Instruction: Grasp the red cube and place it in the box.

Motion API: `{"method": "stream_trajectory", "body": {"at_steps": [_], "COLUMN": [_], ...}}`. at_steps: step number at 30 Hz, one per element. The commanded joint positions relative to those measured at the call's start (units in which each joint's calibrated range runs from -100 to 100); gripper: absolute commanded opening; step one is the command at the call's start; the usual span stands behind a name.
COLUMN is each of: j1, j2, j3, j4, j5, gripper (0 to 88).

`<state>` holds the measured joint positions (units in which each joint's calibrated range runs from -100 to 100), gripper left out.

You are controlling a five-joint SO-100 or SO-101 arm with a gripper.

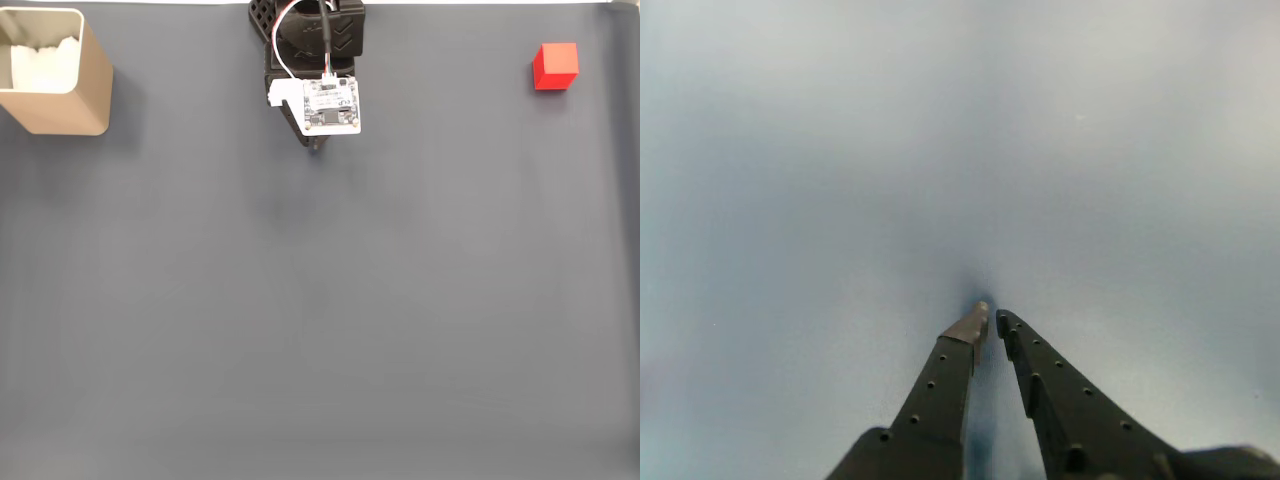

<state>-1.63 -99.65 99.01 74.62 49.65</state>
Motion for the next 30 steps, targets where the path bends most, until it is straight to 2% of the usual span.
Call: {"method": "stream_trajectory", "body": {"at_steps": [1, 30], "j1": [-0.57, -0.71], "j2": [-0.35, -0.35], "j3": [0.81, 0.81], "j4": [1.12, 1.28], "j5": [0.54, -0.24], "gripper": [0.0, 0.0]}}
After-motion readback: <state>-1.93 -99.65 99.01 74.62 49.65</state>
